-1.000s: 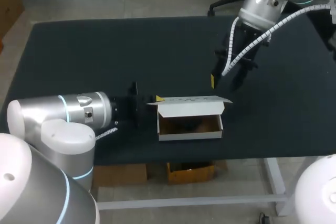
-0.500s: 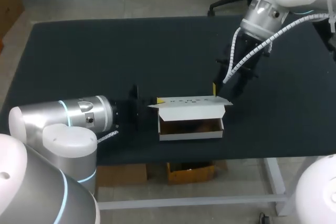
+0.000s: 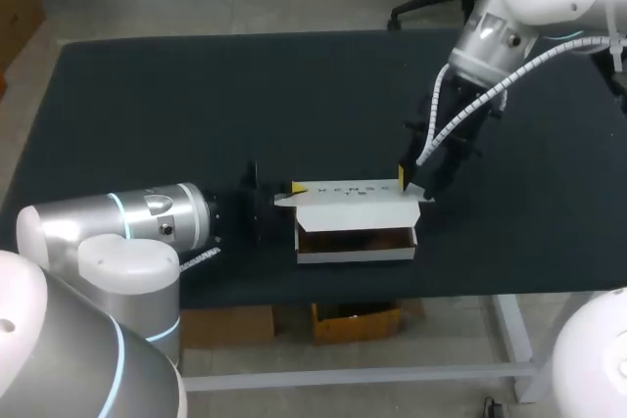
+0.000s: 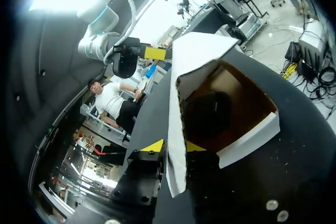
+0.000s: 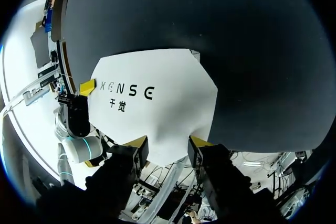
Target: Assemble the packaging by folding the flat box into shape, placing the metal phone stand inside, and closing the box properly
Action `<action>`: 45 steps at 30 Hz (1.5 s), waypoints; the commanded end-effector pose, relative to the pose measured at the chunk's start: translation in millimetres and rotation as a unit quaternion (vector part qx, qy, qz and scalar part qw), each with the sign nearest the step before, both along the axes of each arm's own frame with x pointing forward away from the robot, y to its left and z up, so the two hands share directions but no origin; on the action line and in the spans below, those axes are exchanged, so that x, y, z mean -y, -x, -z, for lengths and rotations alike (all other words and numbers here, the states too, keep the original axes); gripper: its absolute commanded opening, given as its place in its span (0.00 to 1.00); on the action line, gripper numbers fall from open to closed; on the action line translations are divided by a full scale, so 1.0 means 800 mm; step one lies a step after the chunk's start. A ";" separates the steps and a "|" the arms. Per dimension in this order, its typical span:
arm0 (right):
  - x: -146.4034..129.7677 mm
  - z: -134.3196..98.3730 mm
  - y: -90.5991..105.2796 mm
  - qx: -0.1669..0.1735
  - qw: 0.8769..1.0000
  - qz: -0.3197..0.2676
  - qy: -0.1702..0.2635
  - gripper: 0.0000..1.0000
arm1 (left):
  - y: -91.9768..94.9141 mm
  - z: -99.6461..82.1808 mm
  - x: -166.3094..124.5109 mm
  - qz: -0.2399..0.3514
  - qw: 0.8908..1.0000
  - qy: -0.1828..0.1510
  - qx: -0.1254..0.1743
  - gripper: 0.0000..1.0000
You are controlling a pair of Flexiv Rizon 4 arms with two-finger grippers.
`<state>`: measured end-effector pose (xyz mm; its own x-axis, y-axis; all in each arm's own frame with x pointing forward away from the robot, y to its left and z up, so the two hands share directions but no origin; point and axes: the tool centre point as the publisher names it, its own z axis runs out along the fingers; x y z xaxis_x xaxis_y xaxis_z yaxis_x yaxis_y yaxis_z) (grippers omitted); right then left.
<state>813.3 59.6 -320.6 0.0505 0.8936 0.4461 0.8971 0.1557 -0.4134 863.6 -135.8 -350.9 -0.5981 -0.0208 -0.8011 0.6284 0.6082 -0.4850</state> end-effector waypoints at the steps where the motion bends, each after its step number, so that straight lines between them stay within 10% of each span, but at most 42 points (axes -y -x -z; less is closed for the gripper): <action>1: -0.001 0.005 0.000 -0.002 1.000 0.000 -0.001 0.46 | 0.001 0.001 -0.002 0.000 1.000 0.007 0.004 0.33; 28: 0.004 0.018 0.001 -0.007 1.000 0.009 -0.006 0.43 | 0.052 -0.020 -0.082 -0.061 0.998 -0.001 0.009 0.49; 32: 0.004 0.020 0.002 -0.005 1.000 0.012 -0.007 0.43 | 0.058 -0.033 -0.096 -0.106 0.994 -0.004 -0.028 0.49; 35: 0.004 0.022 0.003 -0.004 1.000 0.013 -0.007 0.42 | 0.062 -0.046 -0.102 -0.126 0.990 -0.001 -0.066 1.00; 45: 0.003 0.024 0.004 0.001 1.000 0.016 -0.005 0.42 | 0.058 -0.082 -0.097 -0.174 0.957 0.046 -0.227 1.00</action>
